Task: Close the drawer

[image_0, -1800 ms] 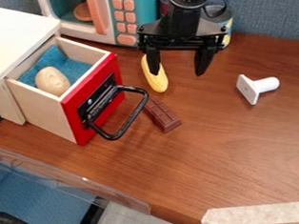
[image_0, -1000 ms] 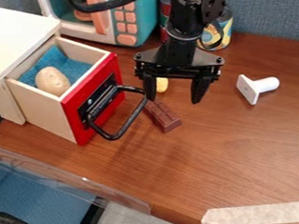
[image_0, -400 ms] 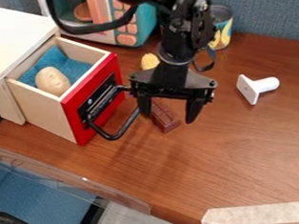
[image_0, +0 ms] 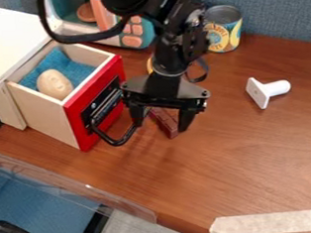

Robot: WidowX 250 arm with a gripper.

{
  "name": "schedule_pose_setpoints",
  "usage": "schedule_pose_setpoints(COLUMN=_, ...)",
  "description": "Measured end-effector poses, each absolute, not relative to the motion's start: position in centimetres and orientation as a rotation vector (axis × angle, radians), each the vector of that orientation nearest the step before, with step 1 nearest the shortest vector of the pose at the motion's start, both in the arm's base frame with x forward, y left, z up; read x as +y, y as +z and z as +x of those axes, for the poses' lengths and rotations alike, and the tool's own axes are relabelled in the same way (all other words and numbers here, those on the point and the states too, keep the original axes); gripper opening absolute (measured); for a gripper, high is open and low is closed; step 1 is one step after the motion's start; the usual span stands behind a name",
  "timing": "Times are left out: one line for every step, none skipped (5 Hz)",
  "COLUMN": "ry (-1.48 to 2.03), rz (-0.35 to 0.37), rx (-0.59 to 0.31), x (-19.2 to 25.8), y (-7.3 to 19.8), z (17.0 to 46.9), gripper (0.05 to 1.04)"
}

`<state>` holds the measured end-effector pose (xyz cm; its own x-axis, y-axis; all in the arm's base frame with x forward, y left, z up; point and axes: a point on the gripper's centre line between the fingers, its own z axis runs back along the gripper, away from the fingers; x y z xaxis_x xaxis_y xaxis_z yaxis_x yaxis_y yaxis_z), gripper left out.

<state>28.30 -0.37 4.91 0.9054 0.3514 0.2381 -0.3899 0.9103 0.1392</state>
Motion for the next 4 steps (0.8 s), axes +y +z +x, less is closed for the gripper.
schedule_pose_setpoints(ry=0.407, rz=0.199, rx=-0.206, x=0.06, y=4.57, z=28.31, gripper=0.999)
schedule_pose_setpoints(ry=0.422, rz=0.218, rx=-0.197, x=0.20, y=4.04, z=28.62, gripper=0.999)
schedule_pose_setpoints(ry=0.434, rz=0.217, rx=-0.202, x=0.17, y=4.07, z=29.06, gripper=0.999)
schedule_pose_setpoints(ry=0.410, rz=0.221, rx=-0.208, x=-0.76, y=4.19, z=29.00, gripper=0.996)
